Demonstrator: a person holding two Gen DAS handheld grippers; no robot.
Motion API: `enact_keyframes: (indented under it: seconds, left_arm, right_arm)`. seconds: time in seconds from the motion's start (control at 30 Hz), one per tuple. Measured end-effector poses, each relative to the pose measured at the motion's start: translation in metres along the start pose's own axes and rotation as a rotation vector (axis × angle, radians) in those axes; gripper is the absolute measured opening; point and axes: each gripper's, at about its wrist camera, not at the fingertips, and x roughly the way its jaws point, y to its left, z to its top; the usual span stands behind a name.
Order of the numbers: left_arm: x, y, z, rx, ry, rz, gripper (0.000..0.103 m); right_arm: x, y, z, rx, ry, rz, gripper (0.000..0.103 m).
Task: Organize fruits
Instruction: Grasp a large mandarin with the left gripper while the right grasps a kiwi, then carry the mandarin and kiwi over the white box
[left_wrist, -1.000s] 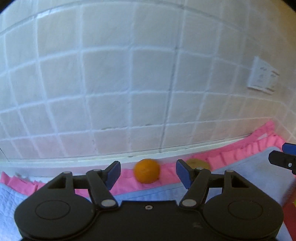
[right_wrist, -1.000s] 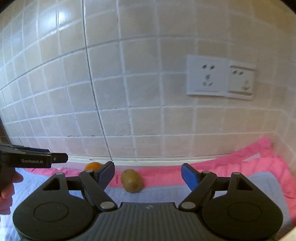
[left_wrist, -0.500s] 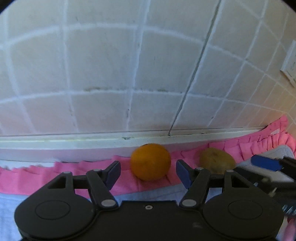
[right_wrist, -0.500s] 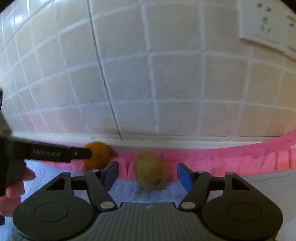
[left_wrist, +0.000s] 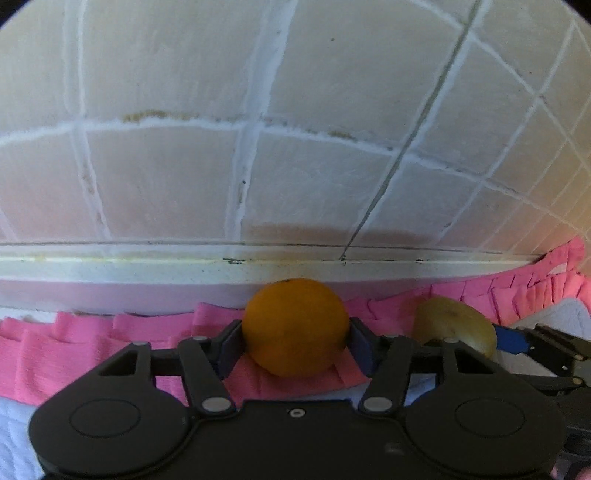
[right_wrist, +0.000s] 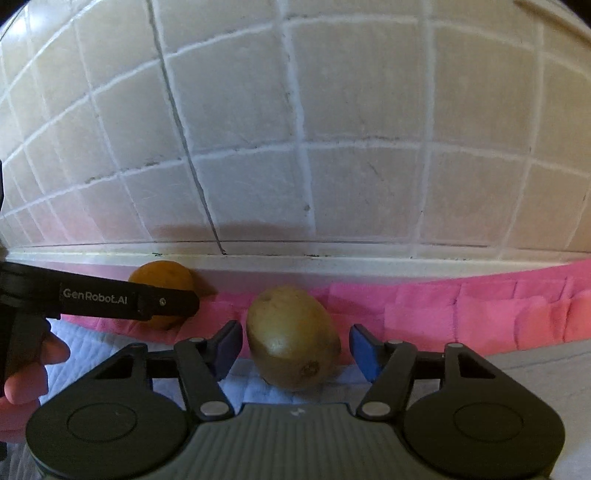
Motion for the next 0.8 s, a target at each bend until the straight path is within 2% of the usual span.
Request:
enact_keyframes:
  seconds: [0.13, 0.43, 0.6, 0.7, 0.8]
  left_arm:
    - [0.002, -0.005, -0.002, 0.021, -0.009, 0.019, 0.071]
    - [-0.007, -0.017, -0.005, 0.055, -0.029, 0.038, 0.068]
    - [-0.038, -0.03, -0.01, 0.094, -0.056, 0.016, 0.068]
    - [-0.058, -0.046, -0.015, 0.126, -0.068, 0.005, 0.068]
    - [-0.083, -0.072, -0.019, 0.169, -0.097, -0.042, 0.068]
  right_arm:
    - [0.005, -0.002, -0.002, 0.012, 0.015, 0.022, 0.057]
    - [-0.005, -0.009, -0.002, 0.048, 0.02, 0.035, 0.055]
    - [-0.045, -0.013, -0.006, 0.043, 0.0, 0.001, 0.055]
    - [-0.079, -0.021, -0.011, 0.09, -0.023, -0.022, 0.055]
    - [-0.122, -0.032, -0.019, 0.143, -0.067, -0.052, 0.055]
